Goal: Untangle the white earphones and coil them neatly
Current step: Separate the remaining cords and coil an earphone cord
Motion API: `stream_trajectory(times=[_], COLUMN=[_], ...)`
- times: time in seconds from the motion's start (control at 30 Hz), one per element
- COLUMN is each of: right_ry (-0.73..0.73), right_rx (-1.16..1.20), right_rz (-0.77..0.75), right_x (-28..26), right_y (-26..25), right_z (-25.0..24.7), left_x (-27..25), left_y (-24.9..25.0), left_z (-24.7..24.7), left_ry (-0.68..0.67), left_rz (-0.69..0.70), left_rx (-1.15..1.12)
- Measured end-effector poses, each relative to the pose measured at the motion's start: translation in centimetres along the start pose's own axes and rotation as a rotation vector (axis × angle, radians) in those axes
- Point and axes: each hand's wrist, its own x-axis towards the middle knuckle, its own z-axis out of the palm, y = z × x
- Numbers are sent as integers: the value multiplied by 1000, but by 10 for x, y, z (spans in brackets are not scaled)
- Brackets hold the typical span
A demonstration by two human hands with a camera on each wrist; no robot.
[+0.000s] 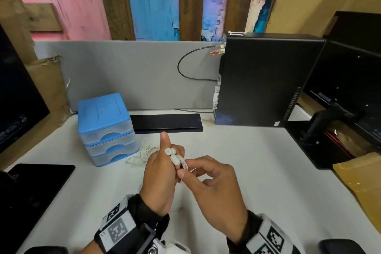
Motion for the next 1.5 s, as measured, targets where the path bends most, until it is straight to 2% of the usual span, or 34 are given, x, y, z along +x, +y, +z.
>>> stream_trajectory(times=[0.23,0.33,0.47,0.57,0.8,0.87,0.97,1.03,1.1,1.17,1.3,1.5], right_ry=[33,-60,-87,-68,-63,-166,-411,-564,-642,-628,-461,-331], right_rx=[-182,-284,-339,-358,-304,-296,-348,-440,-521,-573,-603,-582], right_rz=[-157,-160,-75,-37,-12,-36,-44,-34,-16,-6,16,31], right_x=[7,12,27,36,44,40,31,25,21,20,23,25], right_y=[12,12,10,5,-13,-19,-26,-24,-18,-11,-7,-9], right_z=[-6,-14,-34,-52,-78,-78,-72,-66,-58,-54,-53,-53], left_x=[4,9,12,18,24,25,26,23,18,12,6,14], left_y=[-18,-32,-39,-37,-25,-23,-24,-27,-30,-33,-32,-26], left_z=[-4,-11,-21,-26,-29,-30,-29,-28,-25,-22,-18,-28], left_ry=[15,-5,-135,-186,-319,-327,-313,-329,-354,-381,-412,-609], left_rz=[-113,-306,-641,-721,-592,-542,-479,-447,-420,-368,-283,-175], left_rx=[-165,-98,-212,-254,-186,-201,-181,-102,-5,84,143,179])
